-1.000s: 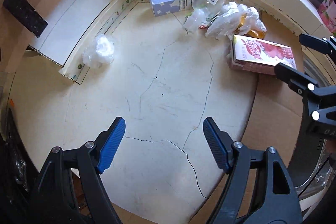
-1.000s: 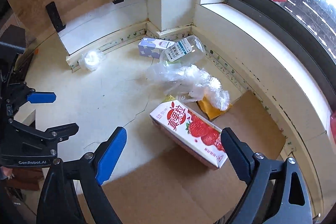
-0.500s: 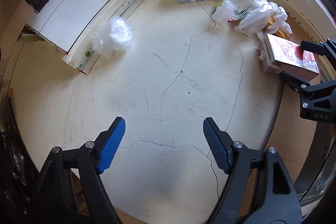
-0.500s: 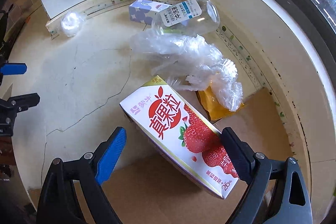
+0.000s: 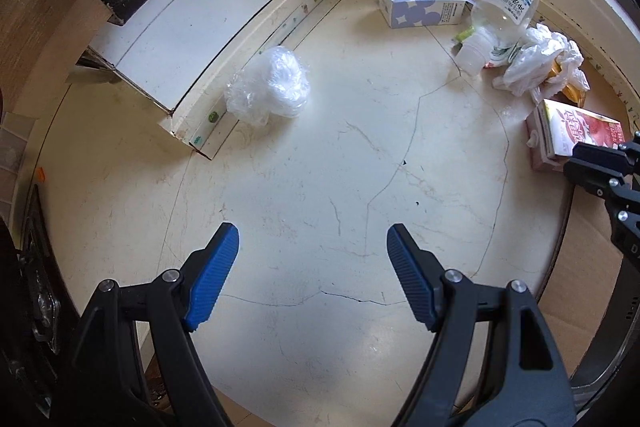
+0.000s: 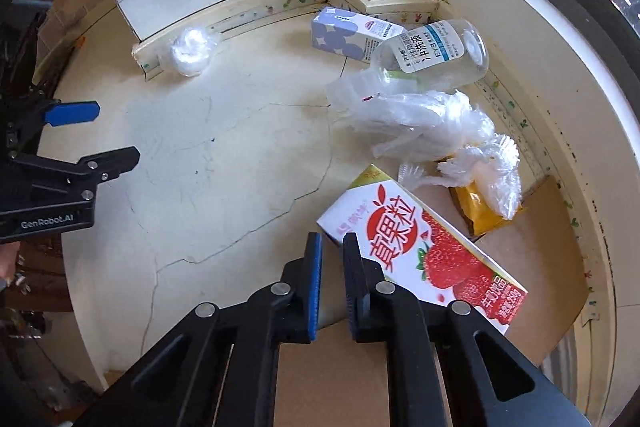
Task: Collect trash
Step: 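Grasp the clear plastic bag with the left tool while the right tool grasps the strawberry milk carton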
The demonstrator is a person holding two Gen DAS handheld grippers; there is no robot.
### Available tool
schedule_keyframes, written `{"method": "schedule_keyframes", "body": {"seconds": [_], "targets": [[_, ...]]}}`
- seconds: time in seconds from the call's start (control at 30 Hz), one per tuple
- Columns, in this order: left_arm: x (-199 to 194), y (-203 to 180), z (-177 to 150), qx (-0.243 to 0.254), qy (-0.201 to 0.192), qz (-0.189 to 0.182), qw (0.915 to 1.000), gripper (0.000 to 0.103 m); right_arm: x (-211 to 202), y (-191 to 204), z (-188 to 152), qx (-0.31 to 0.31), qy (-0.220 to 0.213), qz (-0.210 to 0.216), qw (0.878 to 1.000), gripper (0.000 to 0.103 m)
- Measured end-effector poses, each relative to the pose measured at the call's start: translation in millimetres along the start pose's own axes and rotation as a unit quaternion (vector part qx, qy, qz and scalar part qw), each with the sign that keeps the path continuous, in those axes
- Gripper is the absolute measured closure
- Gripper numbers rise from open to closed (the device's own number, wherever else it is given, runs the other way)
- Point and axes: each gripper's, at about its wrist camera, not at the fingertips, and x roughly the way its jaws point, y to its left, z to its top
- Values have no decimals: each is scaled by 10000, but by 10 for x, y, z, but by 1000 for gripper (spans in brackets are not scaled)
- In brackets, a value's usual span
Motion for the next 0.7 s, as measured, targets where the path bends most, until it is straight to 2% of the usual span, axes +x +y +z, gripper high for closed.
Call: {"method": "schedule_keyframes", "body": {"seconds": [0.07,0.1,0.13,0.17,0.23,0.33,0.5,0.6,0.67,0.7], "targets": [[21,11,-12,19,17,5,10000,29,-97,-11,32,130,-99,142,9998,65],[25,14,-21,19,25,-15,10000,29,-160,-22,33,162,-221,133,9995,37],[30,17,-25,5,28,-42,10000,29,-246,-34,34,168,-387,68,9991,15],[34,23,-26,-22,30,-75,10000,29,-308,-64,28,157,-570,-40,9982,12],[55,28,-28,-104,54,-172,9998,29,-375,-122,59,50,-699,-111,9975,12],[119,28,-5,-217,131,-265,9993,29,-336,-192,99,-201,-667,-310,9971,12],[202,61,35,-330,189,-397,9985,29,-70,-262,49,-856,-153,-304,9958,12],[230,91,78,-380,148,-414,9983,29,109,-269,18,-1072,81,-480,9930,12],[239,106,123,-399,112,-443,9982,29,225,-271,-1,-1131,252,-431,9923,16],[239,112,150,-403,76,-443,9982,29,263,-268,-7,-1158,308,-426,9919,24]]}}
